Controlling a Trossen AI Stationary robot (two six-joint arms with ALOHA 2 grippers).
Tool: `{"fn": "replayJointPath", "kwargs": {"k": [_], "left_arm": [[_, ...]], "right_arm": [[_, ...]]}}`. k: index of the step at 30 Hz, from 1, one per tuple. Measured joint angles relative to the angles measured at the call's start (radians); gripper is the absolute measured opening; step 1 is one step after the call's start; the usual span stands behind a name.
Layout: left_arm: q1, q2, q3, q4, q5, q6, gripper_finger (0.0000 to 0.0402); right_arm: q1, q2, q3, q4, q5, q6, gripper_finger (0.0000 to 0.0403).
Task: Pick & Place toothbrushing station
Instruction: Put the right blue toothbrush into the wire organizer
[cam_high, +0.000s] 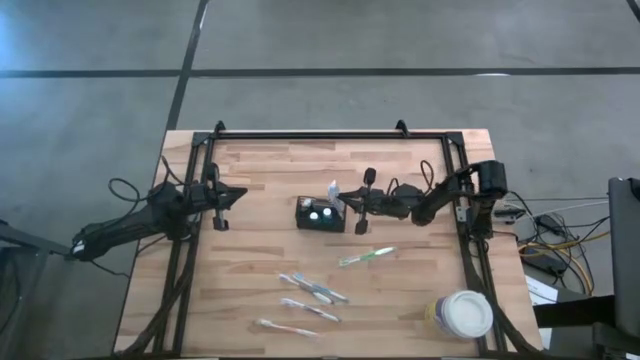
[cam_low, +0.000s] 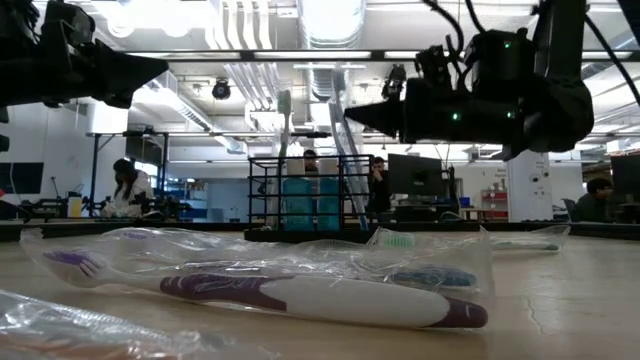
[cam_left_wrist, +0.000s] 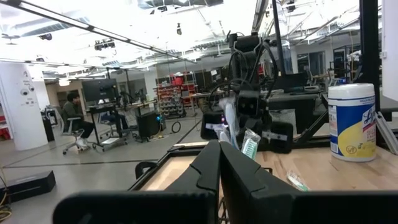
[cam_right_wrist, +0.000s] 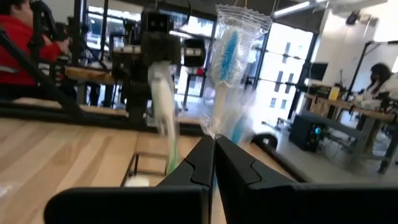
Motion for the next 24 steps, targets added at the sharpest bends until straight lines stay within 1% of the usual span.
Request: {"fn": "replayJointPath", "kwargs": {"k": [6,15,24], "left_arm": [[0.000,0.000,0.000,0.000,-0.006,0.002,0.0012],[0.000,0.002,0.000,-0.003,-0.006,0.000,0.0012],[0.000,0.002,0.000,-0.044,-0.004,-0.009,0.0012]], "right_arm": [[0.000,0.048,0.013,0.010,0.002,0.024,0.0008],[0.004,0.086,0.013,0.011,0.002,0.033,0.0008],[0.011,0.116,0.013,0.011,0.005,0.038,0.0008]]}}
